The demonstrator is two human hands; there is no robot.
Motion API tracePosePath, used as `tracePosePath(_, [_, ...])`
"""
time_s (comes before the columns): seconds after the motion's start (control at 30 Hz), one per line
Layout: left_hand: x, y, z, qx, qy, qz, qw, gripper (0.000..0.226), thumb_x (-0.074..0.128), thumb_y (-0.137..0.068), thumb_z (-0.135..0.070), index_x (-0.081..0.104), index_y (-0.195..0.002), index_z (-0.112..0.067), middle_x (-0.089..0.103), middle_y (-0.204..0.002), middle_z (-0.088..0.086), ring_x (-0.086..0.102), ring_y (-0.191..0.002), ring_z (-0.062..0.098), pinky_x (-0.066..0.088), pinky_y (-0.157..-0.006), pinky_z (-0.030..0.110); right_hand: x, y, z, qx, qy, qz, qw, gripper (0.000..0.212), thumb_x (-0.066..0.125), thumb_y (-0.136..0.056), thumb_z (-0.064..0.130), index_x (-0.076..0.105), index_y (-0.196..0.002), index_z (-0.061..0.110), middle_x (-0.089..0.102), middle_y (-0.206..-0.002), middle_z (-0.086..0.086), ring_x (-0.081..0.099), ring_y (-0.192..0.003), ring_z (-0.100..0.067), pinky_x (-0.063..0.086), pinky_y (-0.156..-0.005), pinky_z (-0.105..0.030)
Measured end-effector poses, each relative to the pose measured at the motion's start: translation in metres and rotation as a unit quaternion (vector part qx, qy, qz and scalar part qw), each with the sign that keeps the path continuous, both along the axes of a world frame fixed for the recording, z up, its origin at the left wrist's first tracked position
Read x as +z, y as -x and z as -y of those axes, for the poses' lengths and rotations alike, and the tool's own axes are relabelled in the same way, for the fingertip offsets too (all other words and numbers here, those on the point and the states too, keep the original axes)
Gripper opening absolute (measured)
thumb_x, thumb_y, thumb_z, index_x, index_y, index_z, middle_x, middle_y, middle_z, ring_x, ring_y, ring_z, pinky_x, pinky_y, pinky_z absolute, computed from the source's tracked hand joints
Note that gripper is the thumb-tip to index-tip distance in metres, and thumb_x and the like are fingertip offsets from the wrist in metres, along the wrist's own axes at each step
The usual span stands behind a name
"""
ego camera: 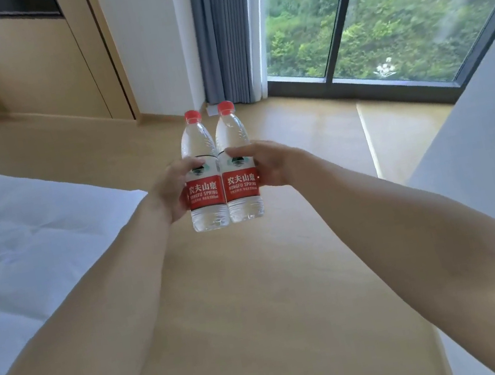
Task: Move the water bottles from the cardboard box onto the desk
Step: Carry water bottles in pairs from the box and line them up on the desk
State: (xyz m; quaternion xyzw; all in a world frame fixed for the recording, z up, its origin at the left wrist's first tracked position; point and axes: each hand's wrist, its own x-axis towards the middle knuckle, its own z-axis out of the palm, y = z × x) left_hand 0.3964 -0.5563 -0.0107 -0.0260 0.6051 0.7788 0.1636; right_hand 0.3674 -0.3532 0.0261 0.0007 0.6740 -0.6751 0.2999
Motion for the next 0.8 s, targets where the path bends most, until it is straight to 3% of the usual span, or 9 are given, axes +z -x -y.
tracePosePath(0.1, [0.006, 0.049, 0.003, -0.028, -0.010, -0.003, 1.000, 0.051, 0.060, -0.086, -0.027, 0.059, -0.132, -0.005, 0.064, -0.124, 0.026, 0.068, -0.099, 0.035, 0.059, -0.084, 0.048, 0.002, 0.041, 0.002, -0.018, 0.003, -0.014, 1.000, 0.048, 0.064, -0.096, 0.024, 0.050, -0.139, 0.008, 0.063, -0.132, -0.018, 0.062, -0.107, -0.030, 0.046, -0.108, -0.050])
tracePosePath(0.2, [0.007, 0.099, 0.005, -0.033, -0.029, 0.005, 0.999, 0.050, 0.064, -0.083, -0.023, 0.061, -0.128, -0.002, 0.059, -0.129, 0.034, 0.063, -0.108, 0.046, 0.048, -0.101, 0.063, 0.004, 0.087, 0.002, -0.049, -0.006, -0.028, 0.998, 0.048, 0.068, -0.093, 0.024, 0.053, -0.136, 0.010, 0.069, -0.119, -0.015, 0.067, -0.097, -0.028, 0.056, -0.089, -0.044])
tracePosePath(0.27, [0.010, 0.129, 0.005, -0.035, -0.026, -0.001, 0.999, 0.051, 0.065, -0.083, -0.020, 0.058, -0.129, 0.000, 0.058, -0.131, 0.035, 0.061, -0.110, 0.048, 0.042, -0.104, 0.067, 0.003, 0.118, 0.001, -0.059, 0.000, -0.035, 0.998, 0.048, 0.070, -0.091, 0.025, 0.055, -0.134, 0.011, 0.070, -0.118, -0.015, 0.069, -0.095, -0.028, 0.057, -0.085, -0.043])
tracePosePath(0.43, [0.016, 0.212, 0.005, -0.005, -0.019, -0.013, 1.000, 0.051, 0.069, -0.081, -0.018, 0.051, -0.127, -0.004, 0.068, -0.110, 0.022, 0.071, -0.088, 0.034, 0.061, -0.075, 0.046, -0.003, 0.203, 0.000, -0.065, 0.021, -0.048, 0.997, 0.042, 0.072, -0.090, 0.026, 0.059, -0.128, 0.015, 0.073, -0.111, -0.013, 0.070, -0.090, -0.026, 0.058, -0.081, -0.042])
tracePosePath(0.57, [0.020, 0.286, 0.002, 0.004, -0.007, -0.017, 1.000, 0.055, 0.067, -0.085, -0.019, 0.048, -0.135, -0.004, 0.066, -0.113, 0.023, 0.068, -0.092, 0.034, 0.059, -0.076, 0.044, -0.002, 0.281, -0.004, -0.050, 0.031, -0.056, 0.997, 0.033, 0.072, -0.090, 0.026, 0.063, -0.120, 0.015, 0.076, -0.094, -0.007, 0.070, -0.083, -0.022, 0.057, -0.079, -0.039])
tracePosePath(0.7, [0.034, 0.368, -0.004, 0.030, 0.009, -0.020, 0.999, 0.060, 0.067, -0.085, -0.020, 0.044, -0.139, -0.003, 0.061, -0.128, 0.031, 0.064, -0.099, 0.039, 0.054, -0.088, 0.051, 0.014, 0.367, -0.009, -0.043, 0.035, -0.064, 0.996, 0.028, 0.073, -0.089, 0.024, 0.064, -0.114, 0.016, 0.075, -0.093, -0.009, 0.068, -0.087, -0.026, 0.054, -0.092, -0.047])
tracePosePath(0.8, [0.048, 0.425, -0.009, 0.058, 0.007, -0.035, 0.998, 0.065, 0.071, -0.081, -0.021, 0.044, -0.137, -0.004, 0.063, -0.123, 0.029, 0.066, -0.097, 0.038, 0.056, -0.084, 0.049, 0.030, 0.426, -0.010, -0.042, 0.040, -0.065, 0.996, 0.030, 0.073, -0.089, 0.022, 0.063, -0.116, 0.016, 0.074, -0.097, -0.011, 0.068, -0.085, -0.026, 0.057, -0.086, -0.044])
